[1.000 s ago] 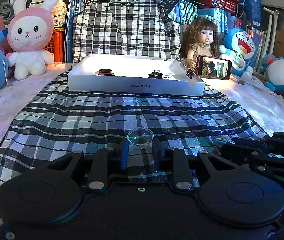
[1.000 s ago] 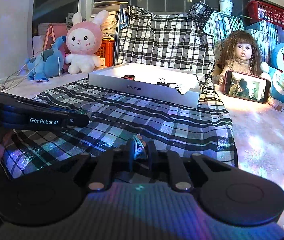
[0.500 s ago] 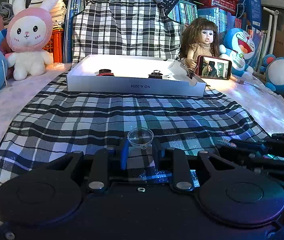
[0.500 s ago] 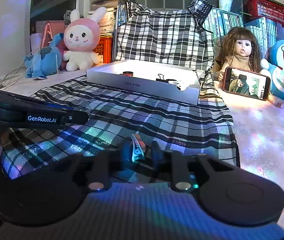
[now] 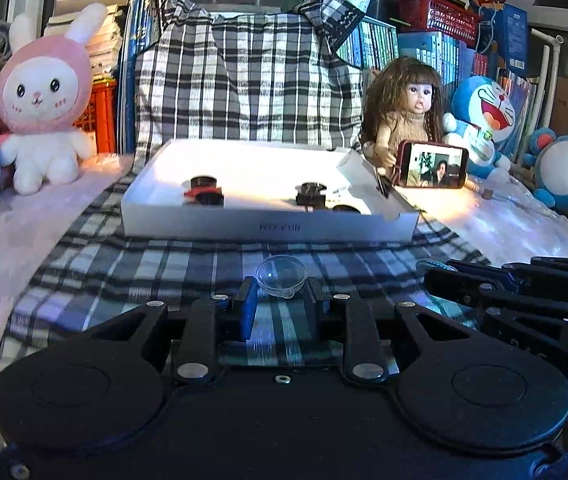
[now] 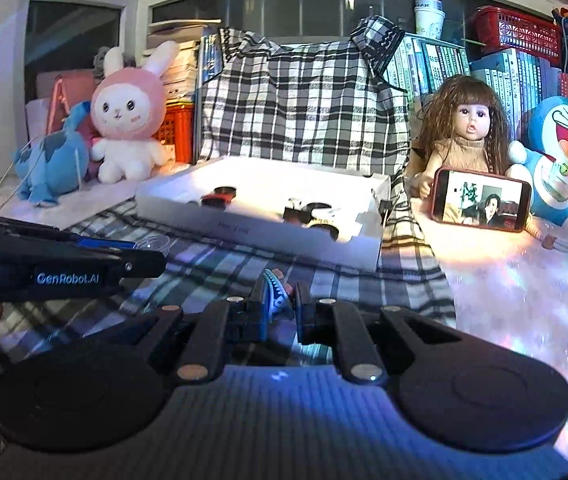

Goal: Organize rigid objects
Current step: 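Lift both held items and carry them over the white box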

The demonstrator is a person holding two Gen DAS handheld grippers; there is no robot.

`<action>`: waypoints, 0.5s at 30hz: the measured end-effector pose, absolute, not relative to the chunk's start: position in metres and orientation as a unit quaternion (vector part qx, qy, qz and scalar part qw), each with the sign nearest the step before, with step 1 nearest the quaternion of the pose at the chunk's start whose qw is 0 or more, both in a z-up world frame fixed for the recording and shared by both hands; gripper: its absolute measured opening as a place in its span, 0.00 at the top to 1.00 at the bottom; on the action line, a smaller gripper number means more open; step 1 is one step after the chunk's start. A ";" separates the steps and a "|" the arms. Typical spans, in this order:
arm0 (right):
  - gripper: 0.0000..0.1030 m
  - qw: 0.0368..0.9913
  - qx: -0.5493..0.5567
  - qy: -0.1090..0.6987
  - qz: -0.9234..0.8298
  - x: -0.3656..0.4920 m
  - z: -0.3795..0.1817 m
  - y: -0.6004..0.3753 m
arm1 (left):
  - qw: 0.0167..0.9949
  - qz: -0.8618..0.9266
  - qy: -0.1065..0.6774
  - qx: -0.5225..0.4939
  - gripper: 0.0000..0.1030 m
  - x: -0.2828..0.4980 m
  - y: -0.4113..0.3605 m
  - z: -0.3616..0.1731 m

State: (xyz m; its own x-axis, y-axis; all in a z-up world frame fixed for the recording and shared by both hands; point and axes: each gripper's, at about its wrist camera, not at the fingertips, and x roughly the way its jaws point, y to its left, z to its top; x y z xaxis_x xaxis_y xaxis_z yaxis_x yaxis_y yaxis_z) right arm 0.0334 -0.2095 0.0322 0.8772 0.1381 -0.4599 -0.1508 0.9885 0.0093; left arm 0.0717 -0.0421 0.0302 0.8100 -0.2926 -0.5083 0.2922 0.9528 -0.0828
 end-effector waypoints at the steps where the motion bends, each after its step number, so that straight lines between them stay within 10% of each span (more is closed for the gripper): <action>1: 0.83 0.969 -0.011 0.236 0.072 0.038 0.033 -0.210 | 0.952 -0.153 0.265 0.000 0.77 0.075 -0.043 0.032; 15: 0.84 0.969 -0.005 0.240 0.056 0.090 0.034 -0.207 | 0.954 -0.135 0.266 -0.024 0.77 0.134 -0.049 0.036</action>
